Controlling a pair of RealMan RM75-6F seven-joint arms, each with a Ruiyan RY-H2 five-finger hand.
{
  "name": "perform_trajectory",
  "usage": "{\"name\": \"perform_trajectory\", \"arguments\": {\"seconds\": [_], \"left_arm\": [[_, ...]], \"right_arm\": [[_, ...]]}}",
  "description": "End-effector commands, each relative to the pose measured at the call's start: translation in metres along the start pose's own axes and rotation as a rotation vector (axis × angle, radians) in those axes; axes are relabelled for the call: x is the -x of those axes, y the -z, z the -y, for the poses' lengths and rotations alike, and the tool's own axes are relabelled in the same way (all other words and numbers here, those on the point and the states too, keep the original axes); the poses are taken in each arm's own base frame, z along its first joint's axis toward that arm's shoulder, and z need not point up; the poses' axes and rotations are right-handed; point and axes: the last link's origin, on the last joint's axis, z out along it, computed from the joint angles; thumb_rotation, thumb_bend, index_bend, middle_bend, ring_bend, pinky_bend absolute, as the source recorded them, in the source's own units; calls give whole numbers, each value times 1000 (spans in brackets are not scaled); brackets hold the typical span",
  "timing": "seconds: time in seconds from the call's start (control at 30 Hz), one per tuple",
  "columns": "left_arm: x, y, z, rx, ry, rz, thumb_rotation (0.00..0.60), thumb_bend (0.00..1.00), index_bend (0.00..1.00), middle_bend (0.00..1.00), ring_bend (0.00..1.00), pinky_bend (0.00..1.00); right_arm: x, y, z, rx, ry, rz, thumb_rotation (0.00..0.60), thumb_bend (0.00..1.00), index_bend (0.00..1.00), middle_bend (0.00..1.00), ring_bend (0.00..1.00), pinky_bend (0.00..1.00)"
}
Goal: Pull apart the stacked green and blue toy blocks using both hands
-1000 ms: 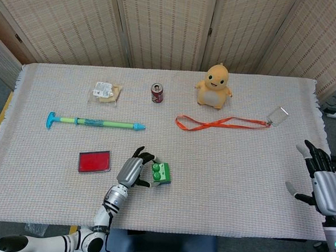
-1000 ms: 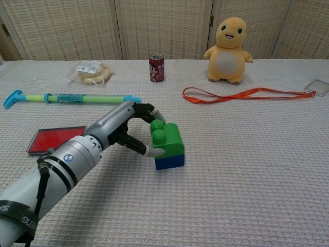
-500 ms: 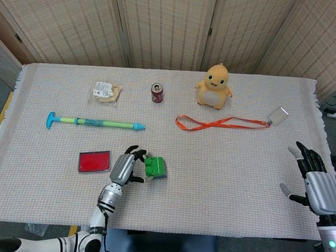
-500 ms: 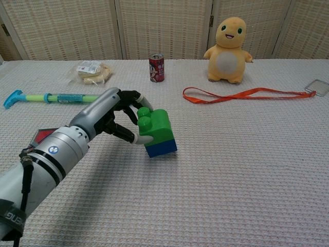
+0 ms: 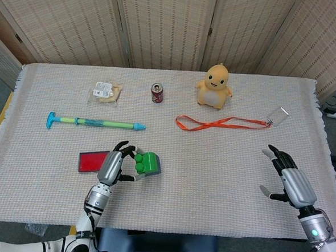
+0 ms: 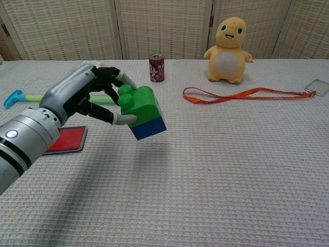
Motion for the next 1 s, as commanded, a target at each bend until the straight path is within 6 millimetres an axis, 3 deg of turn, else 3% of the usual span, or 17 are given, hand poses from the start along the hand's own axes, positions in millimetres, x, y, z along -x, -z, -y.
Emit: {"name": "perform_trajectory", "arguments": {"seconds": [0.03, 0.33, 0.73, 1.0], "left_arm": [[-8, 0, -1, -6, 1, -21, 600, 436, 730, 863, 474, 157], [-21, 6, -11, -2, 36, -34, 600, 438, 731, 864, 473, 153], [-29, 7, -16, -18, 50, -47, 600, 442, 732, 866, 473, 152], [-28, 5, -22, -32, 72, -32, 600, 442, 733, 866, 473, 152]], "right_arm": [[31, -34, 8, -96, -196, 188, 600, 329, 0, 0, 0, 0], [50, -85, 36, -172, -481, 318, 600, 329, 0, 0, 0, 0], [82, -138, 76, -243, -545, 357, 600, 328, 2, 0, 0, 0], [101, -160, 103, -301, -527, 355, 600, 329, 19, 0, 0, 0]]}}
